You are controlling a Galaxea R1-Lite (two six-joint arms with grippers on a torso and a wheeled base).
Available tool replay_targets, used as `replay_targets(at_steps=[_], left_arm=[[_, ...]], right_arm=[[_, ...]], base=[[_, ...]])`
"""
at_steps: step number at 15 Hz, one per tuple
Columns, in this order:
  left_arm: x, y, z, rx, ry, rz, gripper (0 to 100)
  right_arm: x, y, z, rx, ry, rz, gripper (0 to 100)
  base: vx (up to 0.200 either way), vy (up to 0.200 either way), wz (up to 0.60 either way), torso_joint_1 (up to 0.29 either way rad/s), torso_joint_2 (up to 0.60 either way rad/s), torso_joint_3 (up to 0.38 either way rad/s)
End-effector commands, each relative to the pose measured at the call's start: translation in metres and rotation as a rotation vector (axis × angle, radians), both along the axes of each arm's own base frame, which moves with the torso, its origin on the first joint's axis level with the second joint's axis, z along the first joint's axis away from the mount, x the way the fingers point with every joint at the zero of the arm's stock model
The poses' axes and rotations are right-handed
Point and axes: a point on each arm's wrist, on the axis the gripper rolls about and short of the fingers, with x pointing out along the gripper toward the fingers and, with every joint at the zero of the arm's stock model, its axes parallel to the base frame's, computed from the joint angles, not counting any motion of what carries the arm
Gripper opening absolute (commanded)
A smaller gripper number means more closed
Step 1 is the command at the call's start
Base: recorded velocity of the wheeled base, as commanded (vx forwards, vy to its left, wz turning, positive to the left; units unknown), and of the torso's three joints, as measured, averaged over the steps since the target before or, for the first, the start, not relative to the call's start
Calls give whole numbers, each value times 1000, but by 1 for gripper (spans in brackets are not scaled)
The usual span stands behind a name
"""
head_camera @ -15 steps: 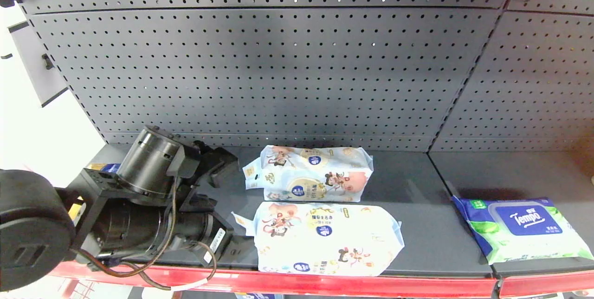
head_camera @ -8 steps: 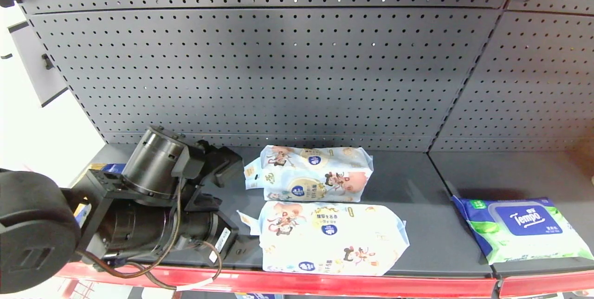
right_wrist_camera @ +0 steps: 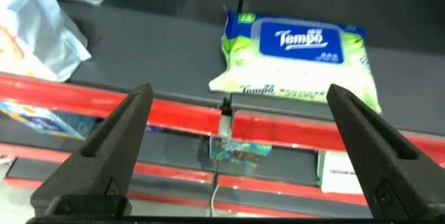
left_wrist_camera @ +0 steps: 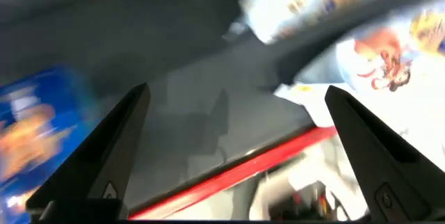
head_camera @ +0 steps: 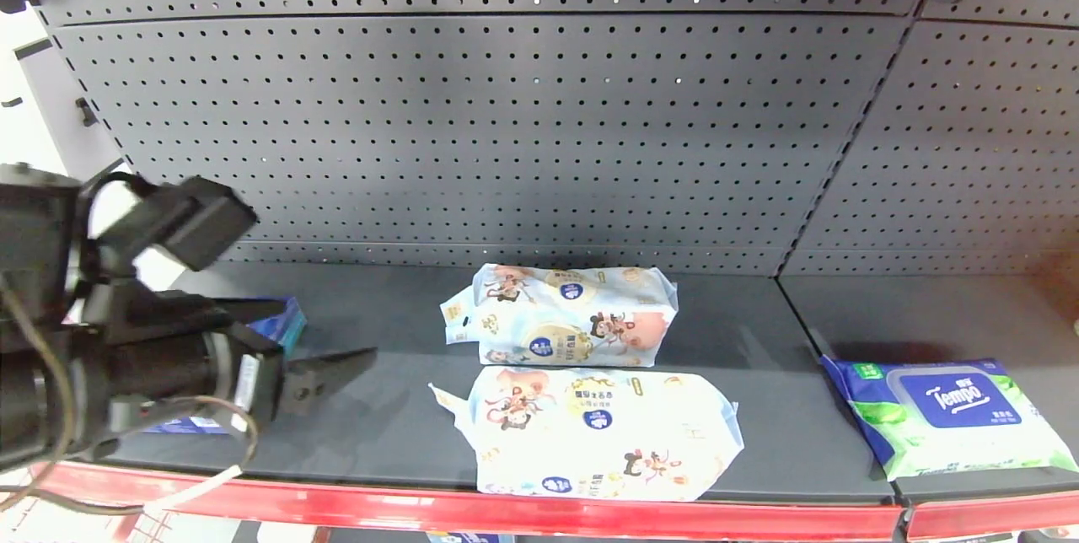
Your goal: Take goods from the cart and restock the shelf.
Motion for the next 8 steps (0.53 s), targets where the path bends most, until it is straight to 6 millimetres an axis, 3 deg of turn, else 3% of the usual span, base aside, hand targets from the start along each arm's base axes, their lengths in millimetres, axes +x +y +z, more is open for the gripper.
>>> replay_targets(at_steps=[1, 4, 8], left_arm=[[-63, 48, 14, -92, -183, 155, 100], [-100, 65, -3, -97, -221, 242, 100], [-124, 73, -6, -142, -250, 304, 100]], right_arm=[[2, 0, -4, 3, 28, 6, 100], [3, 0, -4, 3, 37, 10, 100], [9, 0, 1, -10, 56, 27, 100]], base=[[0, 0, 0, 0, 0, 0], [0, 0, 0, 0, 0, 0], [0, 0, 0, 0, 0, 0]])
